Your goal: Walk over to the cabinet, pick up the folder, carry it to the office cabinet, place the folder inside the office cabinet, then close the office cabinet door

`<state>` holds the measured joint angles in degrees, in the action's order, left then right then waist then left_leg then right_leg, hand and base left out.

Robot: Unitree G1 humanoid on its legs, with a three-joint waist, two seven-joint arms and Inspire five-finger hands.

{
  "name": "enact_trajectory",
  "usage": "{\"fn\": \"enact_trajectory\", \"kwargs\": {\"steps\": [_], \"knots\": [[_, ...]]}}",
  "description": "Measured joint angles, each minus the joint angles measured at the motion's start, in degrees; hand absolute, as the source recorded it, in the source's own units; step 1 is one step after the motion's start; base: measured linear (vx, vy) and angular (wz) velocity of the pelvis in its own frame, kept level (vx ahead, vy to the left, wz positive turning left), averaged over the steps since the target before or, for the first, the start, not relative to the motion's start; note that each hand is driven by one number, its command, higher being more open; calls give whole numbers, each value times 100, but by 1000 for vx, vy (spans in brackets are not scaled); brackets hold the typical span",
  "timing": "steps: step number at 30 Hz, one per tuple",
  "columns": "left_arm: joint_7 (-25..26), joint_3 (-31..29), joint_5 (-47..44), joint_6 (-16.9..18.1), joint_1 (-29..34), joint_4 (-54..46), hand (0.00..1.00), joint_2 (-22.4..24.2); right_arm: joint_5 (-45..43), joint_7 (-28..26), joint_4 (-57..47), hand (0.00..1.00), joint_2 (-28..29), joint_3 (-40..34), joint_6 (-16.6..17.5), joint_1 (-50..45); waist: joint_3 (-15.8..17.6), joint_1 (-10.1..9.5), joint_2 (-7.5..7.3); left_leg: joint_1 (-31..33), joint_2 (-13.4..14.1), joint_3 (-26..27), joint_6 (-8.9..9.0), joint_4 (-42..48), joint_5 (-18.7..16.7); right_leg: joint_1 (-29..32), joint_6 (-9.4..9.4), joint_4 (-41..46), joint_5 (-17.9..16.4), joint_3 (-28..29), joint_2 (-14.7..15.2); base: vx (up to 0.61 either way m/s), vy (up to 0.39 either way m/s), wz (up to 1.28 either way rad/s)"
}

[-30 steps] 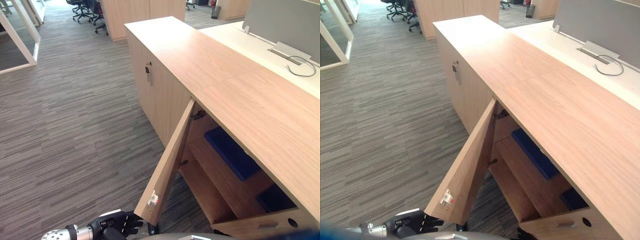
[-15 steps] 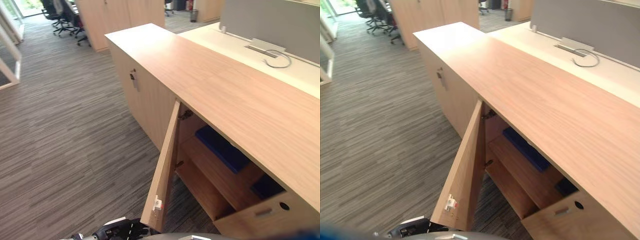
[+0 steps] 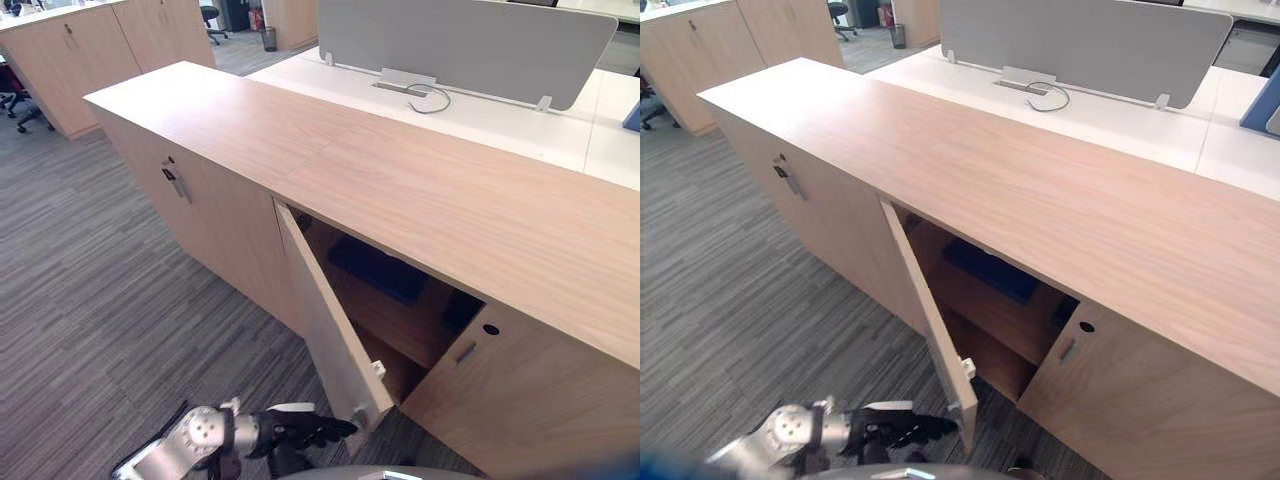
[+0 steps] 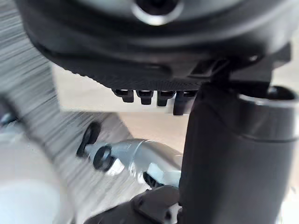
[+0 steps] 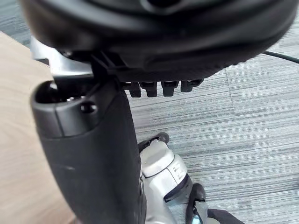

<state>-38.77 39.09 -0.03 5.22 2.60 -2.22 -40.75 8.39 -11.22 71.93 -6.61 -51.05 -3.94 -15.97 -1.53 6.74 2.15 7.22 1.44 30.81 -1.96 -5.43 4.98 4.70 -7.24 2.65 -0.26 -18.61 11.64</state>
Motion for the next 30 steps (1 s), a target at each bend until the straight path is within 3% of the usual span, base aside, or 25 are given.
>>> {"fn": "enact_trajectory", "kwargs": {"steps": [2,6,7,8,10,15,17,20,21,23,24,25,26,27,30], "knots": [[208,267,668,291,-442,10,100,392,-41,-1,-32,100,14,108,-4,82,2,17,15,-38,-12,2,11,-3,8,-34,-4,4,3,-6,11,33,-18,1],[1045,560,1565,358,-897,976,100,1742,-190,72,-149,100,138,186,2,166,69,155,-54,-196,1,82,7,-2,-16,-153,9,-37,10,5,39,34,-29,-10],[1152,560,1614,368,-956,1094,100,1856,-191,74,-150,100,138,227,17,187,84,158,-61,-196,13,152,10,-2,-24,-97,36,20,10,-9,57,40,-42,-47],[1339,550,1652,381,-1085,1260,100,2044,-198,91,-167,100,113,224,21,270,122,150,-31,-208,63,313,43,-2,-53,33,235,256,-53,-410,171,42,-42,-57],[1571,486,1713,410,-1252,1379,100,2085,-234,135,-174,100,43,170,14,359,200,159,-14,-238,155,576,107,-2,-92,87,554,614,-94,-1457,499,75,-55,-82],[1712,-26,1883,471,-1292,1977,100,2147,-251,156,-73,100,-2,149,-20,399,253,295,4,-640,441,1256,332,146,-215,-100,326,290,122,-1223,259,62,-92,-75],[1775,-334,1884,428,-1281,2055,100,2213,-418,205,12,100,-3,109,-56,401,326,307,108,-408,1048,1410,366,1360,-761,-151,238,269,45,-1085,80,99,-207,-49],[1764,-550,1870,562,-793,2038,100,2116,-464,332,37,100,-58,105,-98,407,381,218,217,-297,1773,1521,298,2671,-1040,-242,265,427,-203,-874,-143,172,-193,-46],[1765,-681,1871,524,-597,2038,100,2170,-523,348,36,100,-86,149,-93,414,391,147,221,-232,2021,1363,237,3188,-1002,-318,300,459,-297,-765,-188,127,-172,-47],[1768,-911,1869,549,-283,2038,100,2226,-635,373,23,100,-149,354,-44,432,392,65,232,-44,2205,668,84,3776,-837,-395,360,467,-390,-586,-267,67,-164,-56],[1795,-1154,1866,547,-31,2039,100,2329,-636,393,-18,100,-174,570,37,451,396,-20,226,211,2287,23,72,4284,-556,-398,395,465,-410,-380,-320,29,-138,-77],[1844,-1321,1866,542,153,2040,100,2387,-635,411,-65,100,-201,752,79,476,409,-78,202,404,2234,-378,167,4488,-653,-394,423,459,-414,-216,-324,14,-86,-77],[1879,-1478,1864,548,323,2039,100,2497,-633,432,-149,100,-204,829,91,530,416,-124,193,480,2075,-705,330,4441,-930,-383,433,458,-410,-68,-324,21,-22,-80],[1978,-1650,1860,542,563,2039,100,2673,-632,435,-153,100,-233,821,100,623,447,-204,147,524,1706,-1295,497,4197,-1265,-391,457,456,-394,160,-326,33,30,-73],[2129,-1899,1857,539,1006,1971,100,2913,-630,429,-177,100,-188,850,181,797,495,-362,93,269,950,-2496,735,2989,-1482,-373,420,449,-345,640,-450,31,120,-91]]}}
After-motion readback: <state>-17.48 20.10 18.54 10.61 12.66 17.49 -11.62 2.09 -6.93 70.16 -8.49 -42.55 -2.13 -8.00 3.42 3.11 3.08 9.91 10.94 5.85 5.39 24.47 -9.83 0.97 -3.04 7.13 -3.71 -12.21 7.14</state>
